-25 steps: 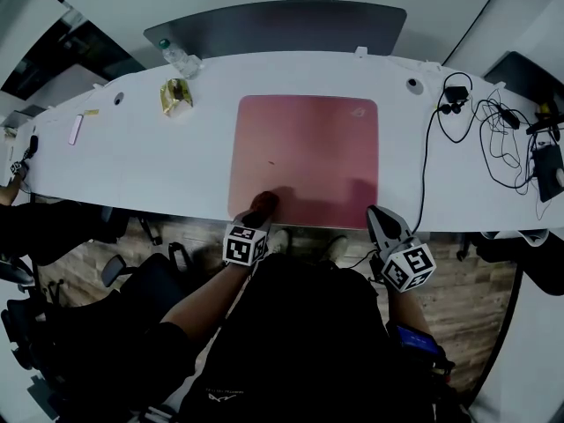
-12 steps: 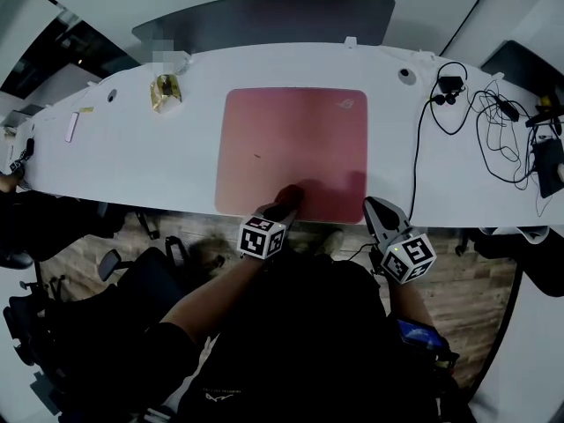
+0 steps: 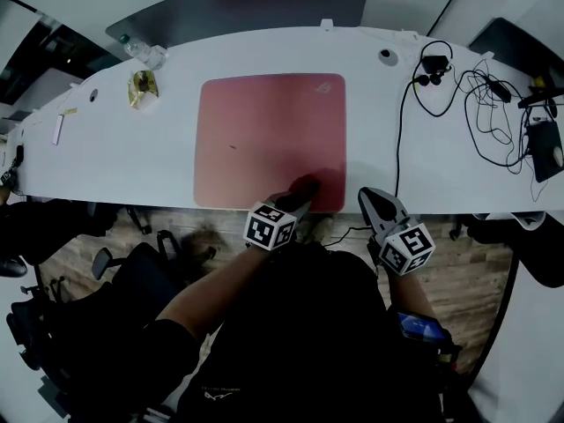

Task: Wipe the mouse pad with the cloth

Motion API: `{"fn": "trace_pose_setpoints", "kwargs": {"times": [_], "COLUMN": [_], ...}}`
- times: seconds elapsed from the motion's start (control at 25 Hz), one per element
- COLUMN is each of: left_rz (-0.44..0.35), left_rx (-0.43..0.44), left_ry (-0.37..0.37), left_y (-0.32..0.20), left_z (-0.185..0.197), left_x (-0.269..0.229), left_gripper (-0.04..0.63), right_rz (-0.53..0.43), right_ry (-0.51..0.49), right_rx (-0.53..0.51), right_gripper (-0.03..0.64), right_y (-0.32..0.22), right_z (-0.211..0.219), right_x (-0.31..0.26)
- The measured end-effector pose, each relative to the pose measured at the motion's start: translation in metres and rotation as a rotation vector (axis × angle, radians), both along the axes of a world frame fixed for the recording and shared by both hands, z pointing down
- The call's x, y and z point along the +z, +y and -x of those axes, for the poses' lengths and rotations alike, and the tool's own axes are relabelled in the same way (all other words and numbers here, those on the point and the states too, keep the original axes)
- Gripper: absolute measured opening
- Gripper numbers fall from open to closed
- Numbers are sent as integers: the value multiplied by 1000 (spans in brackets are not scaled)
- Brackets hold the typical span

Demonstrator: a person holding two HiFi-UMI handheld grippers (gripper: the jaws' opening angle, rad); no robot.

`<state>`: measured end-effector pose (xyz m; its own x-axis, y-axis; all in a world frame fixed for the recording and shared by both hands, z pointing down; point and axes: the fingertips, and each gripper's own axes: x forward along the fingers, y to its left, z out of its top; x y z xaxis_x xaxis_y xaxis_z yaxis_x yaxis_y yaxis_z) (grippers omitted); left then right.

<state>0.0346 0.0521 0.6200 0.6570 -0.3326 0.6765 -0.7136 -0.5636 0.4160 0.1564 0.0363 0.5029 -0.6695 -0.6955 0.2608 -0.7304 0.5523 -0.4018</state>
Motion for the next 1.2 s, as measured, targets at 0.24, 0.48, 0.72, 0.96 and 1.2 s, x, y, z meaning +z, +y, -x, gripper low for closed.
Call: {"fn": "trace_pose_setpoints", "kwargs": {"times": [0.24, 0.48, 0.72, 0.96, 1.2], "left_rz": [20, 25, 37, 33, 37], "left_rx": [101, 189, 285, 291, 179], "left_ry": [39, 66, 102, 207, 274], "left_y": [6, 11, 22, 8, -28], "left_z": [-45, -85, -114, -126, -127], "left_x": [-1, -1, -1, -15, -16], "left_gripper": [86, 86, 86, 86, 86], "right_rz": [3, 0, 6, -17, -27], "right_ry": [-3, -6, -3, -1, 14], "right_rx": [12, 54, 84, 104, 91], "right_gripper": [23, 23, 23, 23, 23], "right_y": [4, 1, 3, -7, -11], "right_z": [-15, -34, -46, -54, -54], "right_x": [1, 2, 6, -1, -5]}}
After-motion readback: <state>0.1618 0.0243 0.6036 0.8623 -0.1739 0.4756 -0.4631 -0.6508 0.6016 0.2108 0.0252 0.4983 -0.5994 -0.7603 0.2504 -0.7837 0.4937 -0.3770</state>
